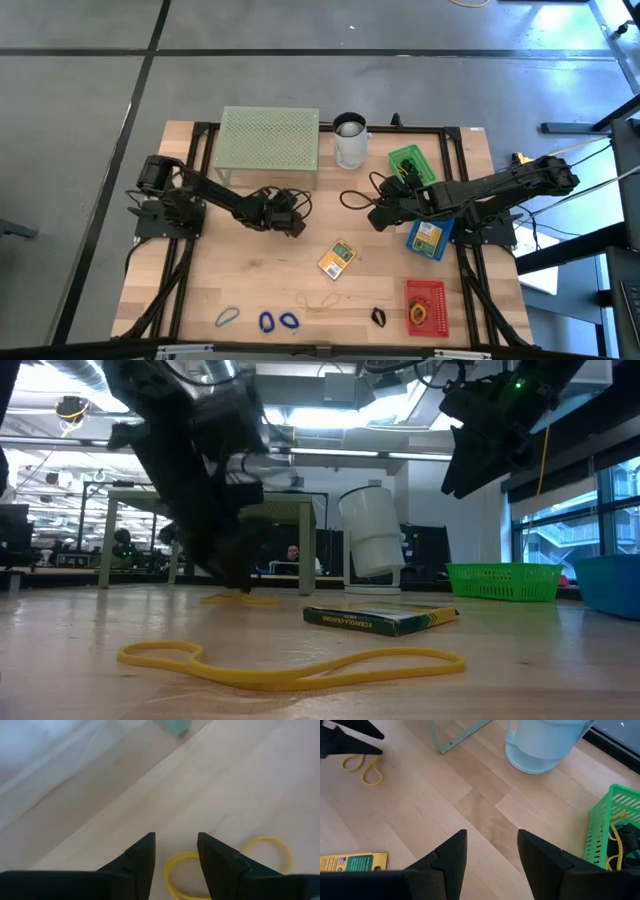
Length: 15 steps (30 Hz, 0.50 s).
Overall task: Pick & Place Office Desk Supplies
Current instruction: Put the yellow rubber band into the green bin
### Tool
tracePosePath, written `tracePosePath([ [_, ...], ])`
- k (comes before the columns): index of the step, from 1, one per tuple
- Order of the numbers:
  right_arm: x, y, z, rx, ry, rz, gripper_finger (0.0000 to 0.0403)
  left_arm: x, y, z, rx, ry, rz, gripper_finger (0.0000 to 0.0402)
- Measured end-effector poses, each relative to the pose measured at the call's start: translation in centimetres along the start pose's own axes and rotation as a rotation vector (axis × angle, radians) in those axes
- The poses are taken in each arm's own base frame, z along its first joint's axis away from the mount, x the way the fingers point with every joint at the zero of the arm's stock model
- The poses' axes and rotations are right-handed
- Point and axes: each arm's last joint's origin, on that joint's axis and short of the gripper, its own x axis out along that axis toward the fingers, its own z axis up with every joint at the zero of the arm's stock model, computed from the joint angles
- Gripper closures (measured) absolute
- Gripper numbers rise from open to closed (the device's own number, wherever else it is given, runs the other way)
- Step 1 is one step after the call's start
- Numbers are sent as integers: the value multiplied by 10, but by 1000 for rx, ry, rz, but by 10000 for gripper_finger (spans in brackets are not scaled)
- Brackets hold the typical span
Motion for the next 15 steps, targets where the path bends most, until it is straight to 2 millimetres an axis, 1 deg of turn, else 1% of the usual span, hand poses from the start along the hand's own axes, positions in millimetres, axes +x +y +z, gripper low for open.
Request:
tracePosePath([
  [3,0,0,0,0,0,0,228,-10,-2,3,30,-20,-31,252],
  [7,0,0,0,3,-3,4,228,-16,-3,-1,76,4,-50,247],
  [10,0,1,1,8,-6,12,228,-17,0,-5,112,46,-26,247],
  [15,0,1,1,11,-8,15,227,-9,8,-15,111,81,72,247],
])
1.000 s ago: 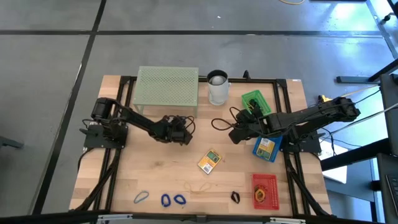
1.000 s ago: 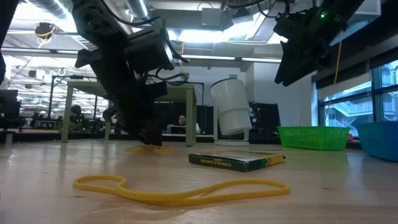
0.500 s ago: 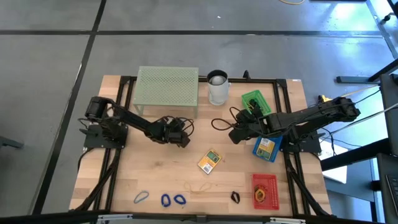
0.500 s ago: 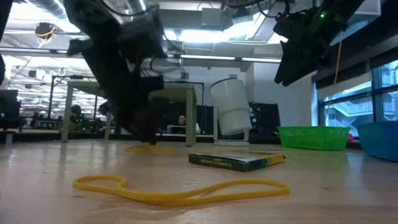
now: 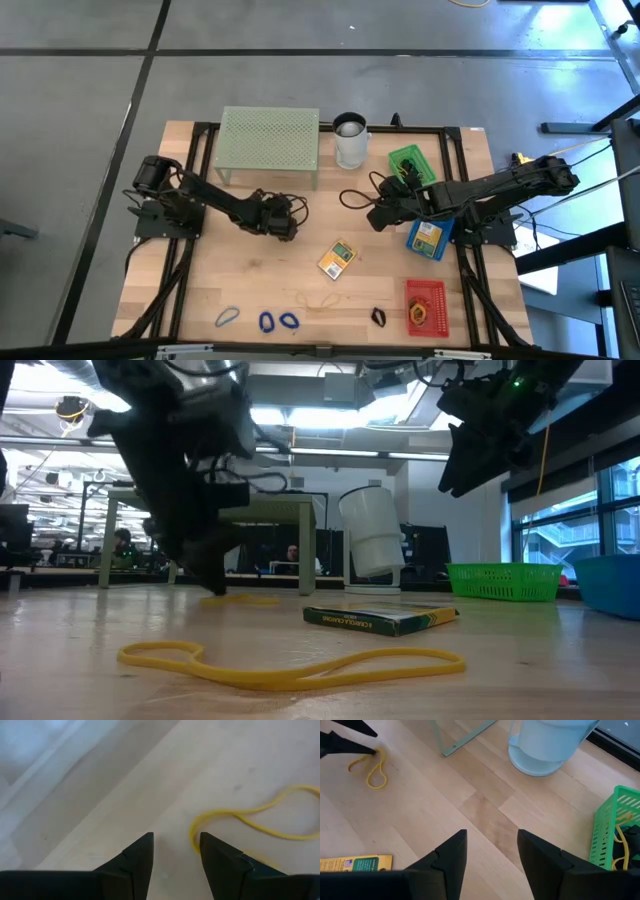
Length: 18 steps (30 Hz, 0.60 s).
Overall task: Pick & Place Office Desk Supplies
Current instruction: Put the yellow rubber band into the green bin
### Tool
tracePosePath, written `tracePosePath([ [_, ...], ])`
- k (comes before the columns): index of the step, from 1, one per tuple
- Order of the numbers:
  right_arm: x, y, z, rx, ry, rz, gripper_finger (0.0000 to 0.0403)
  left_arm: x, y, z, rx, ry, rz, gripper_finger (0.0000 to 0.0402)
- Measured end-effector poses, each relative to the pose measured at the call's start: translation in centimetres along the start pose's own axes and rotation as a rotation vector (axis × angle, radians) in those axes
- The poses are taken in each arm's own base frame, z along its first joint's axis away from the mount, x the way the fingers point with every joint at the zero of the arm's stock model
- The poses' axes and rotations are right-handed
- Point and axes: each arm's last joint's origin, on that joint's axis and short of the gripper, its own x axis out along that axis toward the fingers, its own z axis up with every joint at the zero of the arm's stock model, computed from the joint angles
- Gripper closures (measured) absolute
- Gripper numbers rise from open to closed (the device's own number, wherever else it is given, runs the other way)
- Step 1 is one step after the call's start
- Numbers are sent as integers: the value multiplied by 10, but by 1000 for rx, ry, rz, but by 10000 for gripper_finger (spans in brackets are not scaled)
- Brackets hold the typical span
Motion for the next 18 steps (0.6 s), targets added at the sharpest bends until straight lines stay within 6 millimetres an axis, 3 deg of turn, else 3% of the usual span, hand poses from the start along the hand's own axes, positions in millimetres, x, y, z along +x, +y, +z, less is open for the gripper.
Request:
tracePosePath([
  [5,0,0,0,3,-3,3,227,14,9,-8,-87,34,4,247],
  [12,0,0,0,4,-4,4,227,18,9,-6,-121,21,-28,249],
  [18,0,0,0,4,-4,4,227,18,8,-5,-64,14,-46,298],
])
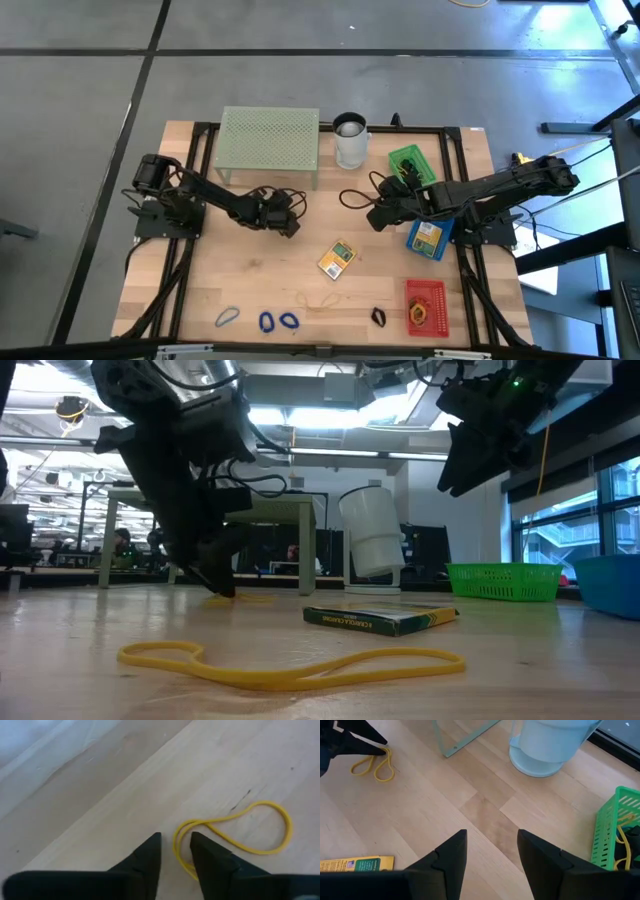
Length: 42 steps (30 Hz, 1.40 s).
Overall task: Pick & Place Office Desk Supplies
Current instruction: Put the yellow rubber band into the green bin
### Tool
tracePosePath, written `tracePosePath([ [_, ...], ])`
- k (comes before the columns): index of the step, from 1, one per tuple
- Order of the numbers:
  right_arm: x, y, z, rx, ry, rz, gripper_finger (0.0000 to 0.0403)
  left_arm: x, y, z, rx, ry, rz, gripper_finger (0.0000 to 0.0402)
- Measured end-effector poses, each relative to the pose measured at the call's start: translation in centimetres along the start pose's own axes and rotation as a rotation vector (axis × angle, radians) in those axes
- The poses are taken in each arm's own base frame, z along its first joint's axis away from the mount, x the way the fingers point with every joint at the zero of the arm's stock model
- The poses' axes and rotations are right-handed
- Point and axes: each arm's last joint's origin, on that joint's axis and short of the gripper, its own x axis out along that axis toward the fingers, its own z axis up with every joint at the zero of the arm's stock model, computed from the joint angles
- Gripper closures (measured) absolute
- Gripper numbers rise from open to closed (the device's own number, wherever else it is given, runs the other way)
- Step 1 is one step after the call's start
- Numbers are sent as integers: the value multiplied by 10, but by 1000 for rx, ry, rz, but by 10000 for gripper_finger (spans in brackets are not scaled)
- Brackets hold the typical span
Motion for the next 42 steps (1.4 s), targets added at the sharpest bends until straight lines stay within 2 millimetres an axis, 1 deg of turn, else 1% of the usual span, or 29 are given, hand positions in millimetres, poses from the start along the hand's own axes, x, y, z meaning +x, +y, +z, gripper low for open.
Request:
tracePosePath([
  [7,0,0,0,0,0,0,227,0,-2,1,39,2,-26,391],
  [12,0,0,0,0,-1,0,227,-1,-6,3,90,-39,-64,399],
  [15,0,0,0,1,-3,-2,227,-6,-12,8,131,-60,-92,400],
  [17,0,0,0,1,-3,-2,227,-11,-19,11,143,-64,-147,399],
  [20,0,0,0,4,-6,2,227,-26,-30,19,161,-101,-255,400],
  [22,0,1,1,6,-8,4,227,-35,-37,24,182,-156,-301,400],
  [26,-1,3,1,14,-20,20,227,-59,-54,35,225,-312,-415,399],
  [30,-3,8,1,16,-42,59,227,-86,-71,43,278,-519,-511,399],
  [34,-8,15,-1,-7,-64,105,227,-116,-87,42,339,-744,-616,399],
  [36,-10,20,-2,-7,-77,132,227,-129,-91,40,361,-837,-641,398],
  [42,-20,33,-5,-47,-130,229,228,-157,-100,29,435,-1012,-679,398],
])
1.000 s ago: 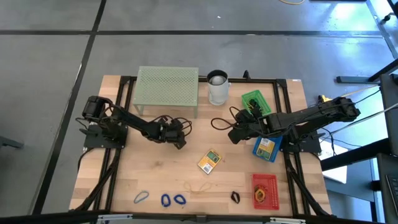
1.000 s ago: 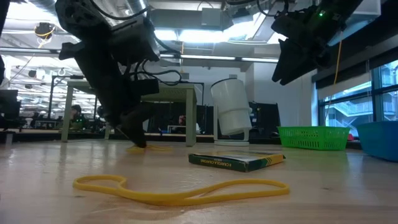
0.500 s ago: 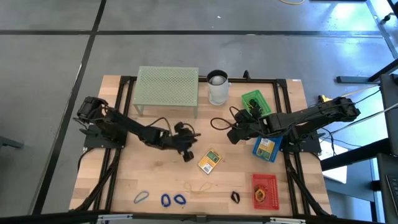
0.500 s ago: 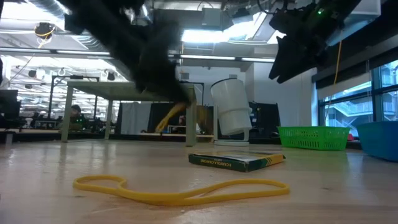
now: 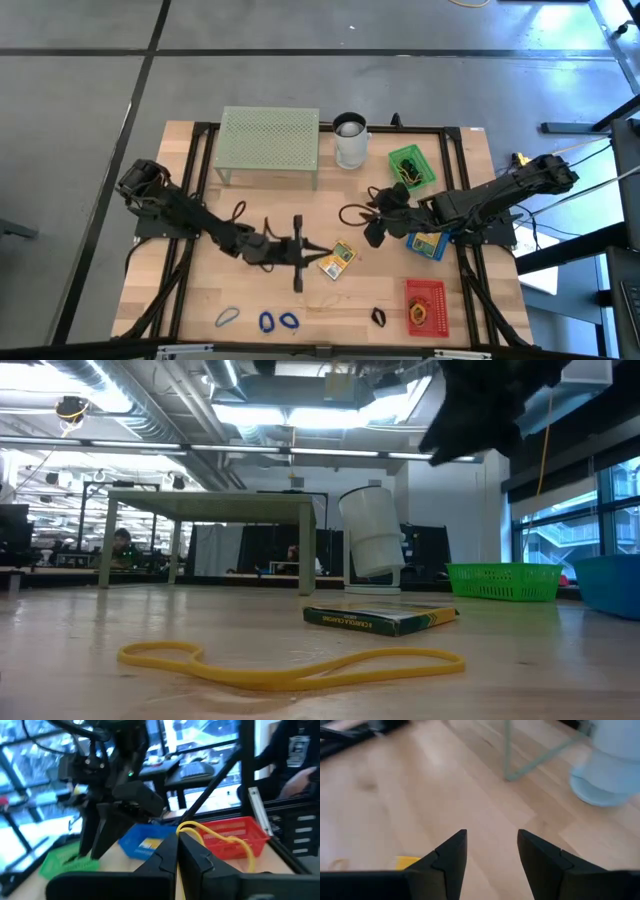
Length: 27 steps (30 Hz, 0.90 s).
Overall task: Pick & Place Office Desk Supplies
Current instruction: Put the yellow rubber band into the green bin
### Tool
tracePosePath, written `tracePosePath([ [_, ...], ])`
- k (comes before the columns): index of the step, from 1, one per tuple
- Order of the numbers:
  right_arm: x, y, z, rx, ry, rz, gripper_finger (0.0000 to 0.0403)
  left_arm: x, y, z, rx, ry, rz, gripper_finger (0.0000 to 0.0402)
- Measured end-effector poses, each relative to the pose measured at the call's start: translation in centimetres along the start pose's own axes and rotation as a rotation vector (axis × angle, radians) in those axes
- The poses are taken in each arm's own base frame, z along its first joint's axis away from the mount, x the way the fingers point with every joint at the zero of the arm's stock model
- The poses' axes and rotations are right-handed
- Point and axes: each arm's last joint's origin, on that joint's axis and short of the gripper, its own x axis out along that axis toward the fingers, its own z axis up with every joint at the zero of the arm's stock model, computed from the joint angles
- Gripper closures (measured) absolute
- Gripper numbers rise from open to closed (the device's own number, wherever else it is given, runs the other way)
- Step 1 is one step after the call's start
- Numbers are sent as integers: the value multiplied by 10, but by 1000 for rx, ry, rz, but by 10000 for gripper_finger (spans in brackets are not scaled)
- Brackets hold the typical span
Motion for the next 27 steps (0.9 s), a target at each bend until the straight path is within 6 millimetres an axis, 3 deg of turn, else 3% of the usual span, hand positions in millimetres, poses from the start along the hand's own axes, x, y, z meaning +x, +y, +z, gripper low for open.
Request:
tracePosePath([
  [11,-19,43,12,-107,-175,425,228,-3,-5,2,48,-13,-12,398],
  [20,10,73,-4,-170,-151,612,228,-3,-4,4,33,-31,-14,398],
  [27,21,79,-12,-204,-123,643,228,-3,-4,4,32,-30,-15,398],
])
